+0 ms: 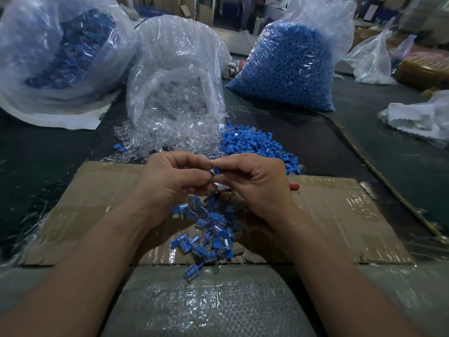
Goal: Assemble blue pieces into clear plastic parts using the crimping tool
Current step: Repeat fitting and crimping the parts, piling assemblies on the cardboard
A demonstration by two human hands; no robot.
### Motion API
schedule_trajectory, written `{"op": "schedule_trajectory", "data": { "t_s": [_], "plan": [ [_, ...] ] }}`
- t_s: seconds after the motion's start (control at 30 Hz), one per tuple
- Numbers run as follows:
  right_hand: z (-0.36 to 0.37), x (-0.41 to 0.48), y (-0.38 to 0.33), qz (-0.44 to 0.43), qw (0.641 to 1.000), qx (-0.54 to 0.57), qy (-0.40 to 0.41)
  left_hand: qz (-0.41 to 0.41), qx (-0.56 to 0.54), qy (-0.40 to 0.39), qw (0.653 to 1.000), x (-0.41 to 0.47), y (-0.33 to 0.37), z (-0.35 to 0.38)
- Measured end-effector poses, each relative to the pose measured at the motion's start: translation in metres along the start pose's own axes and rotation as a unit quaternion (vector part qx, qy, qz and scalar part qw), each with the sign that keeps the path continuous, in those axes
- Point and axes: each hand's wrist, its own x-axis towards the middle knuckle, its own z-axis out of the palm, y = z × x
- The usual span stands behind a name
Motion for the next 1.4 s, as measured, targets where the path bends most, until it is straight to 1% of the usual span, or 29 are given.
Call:
{"op": "schedule_trajectory", "data": {
  "t_s": [0.27,0.43,0.53,0.6,0.67,0.77,0.83,0.93,1.0,1.07,1.13,1.27,1.4],
  "plan": [
    [-0.001,0.001,0.0,-0.022,1.0,-0.014,-0.001,-0.001,0.008,-0.006,1.0,0.0,0.0,0.001],
    [0.0,-0.001,-0.002,-0.043,0.999,-0.024,0.0,-0.005,0.032,-0.004,0.999,0.002,-0.002,-0.001],
    [-0.001,-0.001,-0.005,-0.038,0.999,-0.033,-0.016,-0.001,0.045,-0.01,0.999,0.001,-0.004,-0.002],
    [-0.005,0.001,-0.006,0.001,0.998,-0.051,-0.038,0.003,0.041,-0.009,0.999,0.002,-0.005,-0.004],
    [-0.015,0.003,-0.005,0.086,0.993,-0.065,-0.057,0.008,0.029,0.005,1.0,0.003,-0.006,-0.006],
    [-0.04,0.003,0.003,0.192,0.973,-0.096,-0.083,0.016,0.026,0.026,0.999,0.005,-0.006,-0.009],
    [-0.055,0.003,0.008,0.252,0.95,-0.127,-0.134,0.019,0.026,0.03,0.999,0.005,-0.007,-0.009],
    [-0.065,0.001,0.01,0.314,0.897,-0.174,-0.258,0.02,0.027,0.036,0.999,0.005,-0.007,-0.009],
    [-0.063,-0.001,0.009,0.308,0.869,-0.216,-0.322,0.026,0.034,0.038,0.998,0.006,-0.008,-0.01],
    [-0.056,-0.001,0.009,0.283,0.852,-0.272,-0.345,0.032,0.035,0.041,0.998,0.006,-0.009,-0.01],
    [-0.052,0.0,0.007,0.275,0.851,-0.29,-0.34,0.031,0.03,0.046,0.998,0.007,-0.011,-0.01],
    [-0.051,0.002,0.002,0.281,0.862,-0.285,-0.313,0.025,0.031,0.053,0.998,0.007,-0.011,-0.009],
    [-0.042,0.004,0.0,0.241,0.862,-0.34,-0.288,0.018,0.032,0.056,0.998,0.006,-0.009,-0.01]
  ]
}}
